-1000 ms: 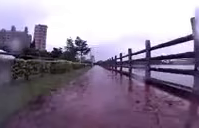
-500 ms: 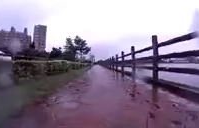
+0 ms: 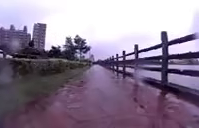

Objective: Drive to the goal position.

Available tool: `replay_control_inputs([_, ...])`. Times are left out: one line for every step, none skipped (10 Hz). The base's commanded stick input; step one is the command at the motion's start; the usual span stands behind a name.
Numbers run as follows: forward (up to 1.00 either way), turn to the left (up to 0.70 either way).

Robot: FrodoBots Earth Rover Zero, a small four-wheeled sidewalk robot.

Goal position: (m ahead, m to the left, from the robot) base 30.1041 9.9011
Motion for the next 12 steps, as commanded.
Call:
replay_control_inputs([1.0, 0.0])
replay_control_inputs([1.0, 0.0])
replay_control_inputs([1.0, 0.0])
replay_control_inputs([1.0, 0.0])
replay_control_inputs([1.0, 0.0])
replay_control_inputs([1.0, 0.0])
replay_control_inputs([1.0, 0.0])
replay_control_inputs([1.0, 0.0])
replay_control_inputs([1.0, 0.0])
replay_control_inputs([1.0, 0.0])
replay_control_inputs([1.0, 0.0])
replay_control_inputs([1.0, 0.0])
